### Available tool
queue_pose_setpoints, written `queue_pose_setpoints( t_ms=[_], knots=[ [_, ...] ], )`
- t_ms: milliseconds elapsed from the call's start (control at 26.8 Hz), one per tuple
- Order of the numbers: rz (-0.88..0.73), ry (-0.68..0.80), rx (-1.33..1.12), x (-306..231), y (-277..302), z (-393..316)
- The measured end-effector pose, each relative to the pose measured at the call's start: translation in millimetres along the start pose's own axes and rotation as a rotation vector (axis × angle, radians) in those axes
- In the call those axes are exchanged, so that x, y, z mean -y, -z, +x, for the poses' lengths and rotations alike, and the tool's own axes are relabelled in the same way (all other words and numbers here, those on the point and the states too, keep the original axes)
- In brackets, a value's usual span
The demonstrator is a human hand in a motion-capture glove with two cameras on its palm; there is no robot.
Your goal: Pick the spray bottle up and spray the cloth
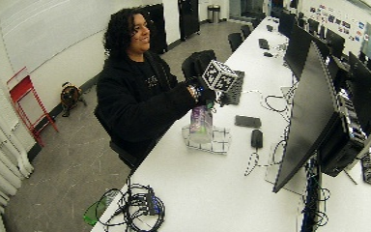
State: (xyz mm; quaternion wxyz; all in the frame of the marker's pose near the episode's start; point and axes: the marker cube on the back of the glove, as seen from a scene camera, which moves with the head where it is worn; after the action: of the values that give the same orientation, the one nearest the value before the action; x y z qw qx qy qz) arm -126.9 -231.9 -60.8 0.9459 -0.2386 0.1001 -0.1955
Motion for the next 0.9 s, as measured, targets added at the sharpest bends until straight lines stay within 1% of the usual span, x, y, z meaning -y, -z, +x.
queue_pose_setpoints(
  t_ms=[224, 336, 448, 597, 709, 896],
  knots=[
    [0.187, 0.128, 0.140, 31, 13, -35],
    [0.295, 0.190, 0.251, 44, 17, -48],
    [0.409, 0.221, 0.388, 60, 18, -61],
    [0.575, 0.212, 0.609, 77, 12, -71],
    [0.713, 0.147, 0.739, 89, 3, -65],
    [0.777, 0.070, 0.856, 100, -27, -58]
  ],
)
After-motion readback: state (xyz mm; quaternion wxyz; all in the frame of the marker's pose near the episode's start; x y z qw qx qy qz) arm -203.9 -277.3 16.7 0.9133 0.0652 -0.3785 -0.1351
